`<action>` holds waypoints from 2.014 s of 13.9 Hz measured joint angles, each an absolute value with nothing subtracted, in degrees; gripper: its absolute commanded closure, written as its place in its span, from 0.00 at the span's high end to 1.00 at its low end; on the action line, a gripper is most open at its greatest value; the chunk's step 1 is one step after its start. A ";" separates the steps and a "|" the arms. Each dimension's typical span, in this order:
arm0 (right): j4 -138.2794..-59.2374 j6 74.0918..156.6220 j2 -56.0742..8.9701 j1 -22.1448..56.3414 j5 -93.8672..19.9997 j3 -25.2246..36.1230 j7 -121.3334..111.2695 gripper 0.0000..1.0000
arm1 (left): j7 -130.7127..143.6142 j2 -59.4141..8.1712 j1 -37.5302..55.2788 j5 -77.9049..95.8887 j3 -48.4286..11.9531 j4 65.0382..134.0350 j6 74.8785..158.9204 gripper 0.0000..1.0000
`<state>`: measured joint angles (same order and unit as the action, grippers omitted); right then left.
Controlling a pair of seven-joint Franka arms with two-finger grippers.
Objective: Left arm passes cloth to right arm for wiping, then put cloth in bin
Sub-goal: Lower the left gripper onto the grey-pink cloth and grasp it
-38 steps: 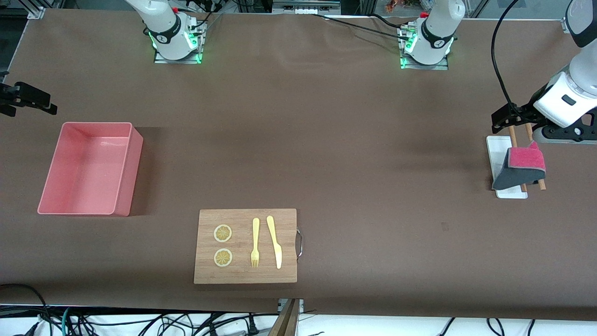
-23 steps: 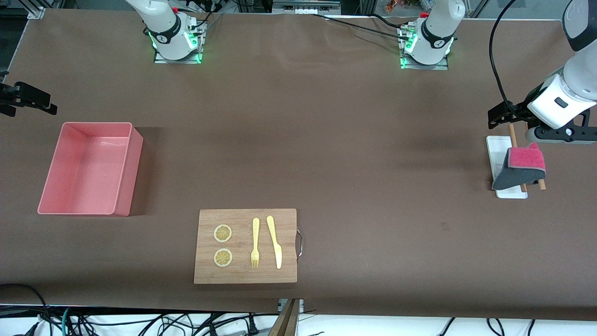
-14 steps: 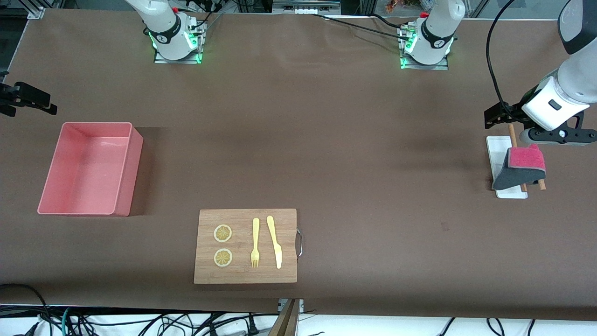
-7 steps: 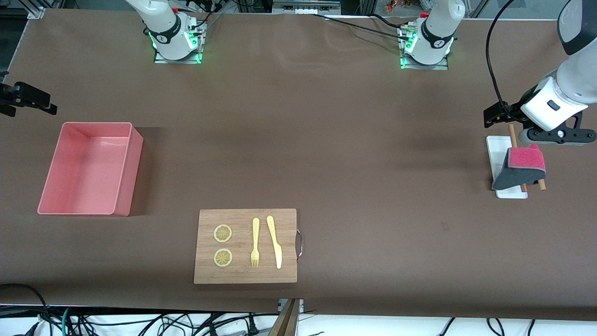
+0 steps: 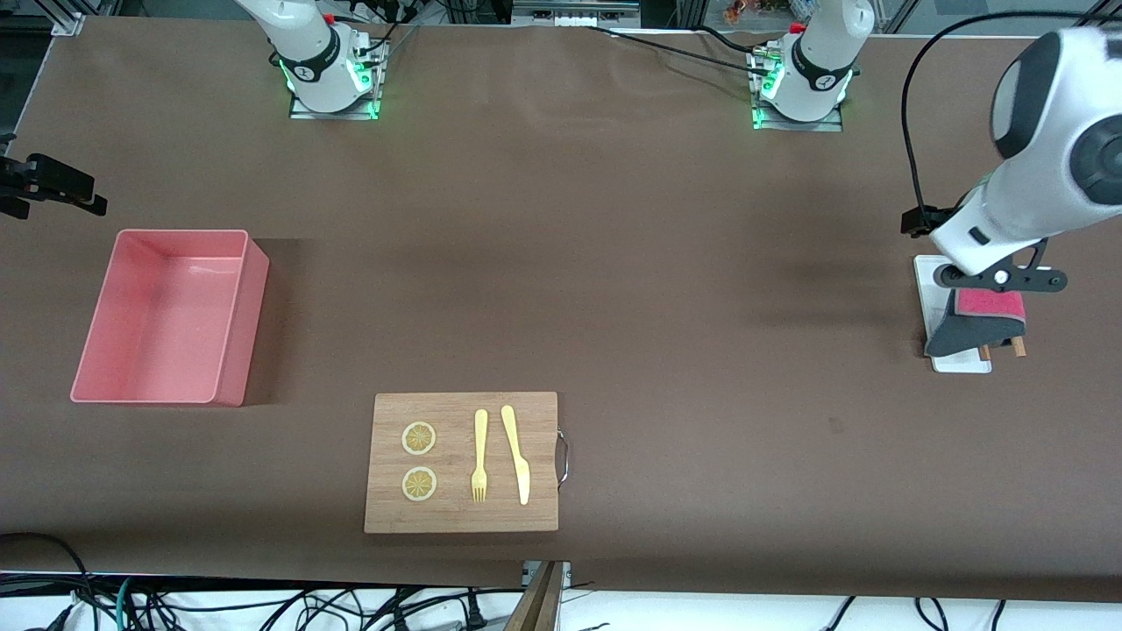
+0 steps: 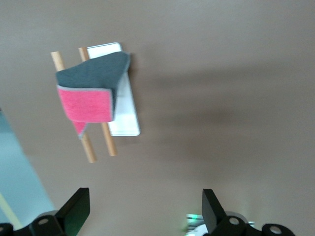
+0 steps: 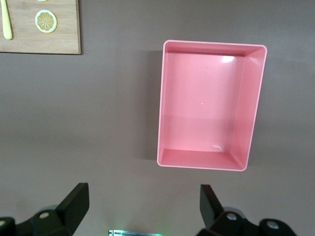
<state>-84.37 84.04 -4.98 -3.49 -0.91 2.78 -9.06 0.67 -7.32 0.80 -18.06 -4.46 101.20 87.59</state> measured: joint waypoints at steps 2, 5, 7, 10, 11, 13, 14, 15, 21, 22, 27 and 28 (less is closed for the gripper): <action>-84.34 84.04 -4.98 -3.49 -0.91 2.79 -9.06 0.99 | 1.07 -10.49 0.92 -22.35 -5.02 101.56 87.61 1.00; -84.30 84.04 -4.99 -3.50 -0.91 2.81 -9.06 0.99 | 3.32 -15.27 1.42 -30.08 -5.20 102.45 89.61 1.00; -84.29 84.04 -4.99 -3.50 -0.91 2.81 -9.06 0.99 | 7.45 -18.01 2.79 -38.57 -5.34 105.15 93.19 1.00; -84.29 84.04 -5.00 -3.50 -0.91 2.81 -9.06 0.99 | 17.19 -21.03 3.20 -49.77 -5.32 112.07 100.97 1.00; -84.29 84.04 -5.00 -3.51 -0.91 2.81 -9.06 0.99 | 21.03 -21.39 3.17 -53.20 -5.32 114.62 102.24 1.00; -84.29 84.04 -5.00 -3.50 -0.91 2.81 -9.06 0.99 | 27.91 -21.51 3.30 -58.78 -5.35 119.10 103.17 1.00; -84.29 84.04 -5.00 -3.50 -0.91 2.81 -9.06 0.99 | 29.92 -21.62 3.30 -61.08 -5.35 120.55 103.33 1.00; -84.29 84.04 -5.00 -3.50 -0.91 2.80 -9.06 0.99 | 31.35 -21.97 3.17 -63.19 -5.30 121.45 103.37 1.00; -84.29 84.04 -5.00 -3.50 -0.91 2.81 -9.06 0.99 | 36.03 -25.97 -0.76 -69.09 -4.96 121.97 106.05 0.88; -84.29 84.04 -5.00 -3.50 -0.91 2.81 -9.06 0.99 | 36.04 -26.04 -1.01 -69.11 -4.96 121.97 106.22 0.81; -84.29 84.04 -5.00 -3.50 -0.91 2.81 -9.06 0.99 | 36.12 -26.04 -1.33 -71.97 -4.96 121.92 106.30 0.61; -84.29 84.04 -5.00 -3.50 -0.91 2.81 -9.06 0.99 | 36.18 -26.04 -1.75 -73.15 -4.93 121.92 106.30 0.50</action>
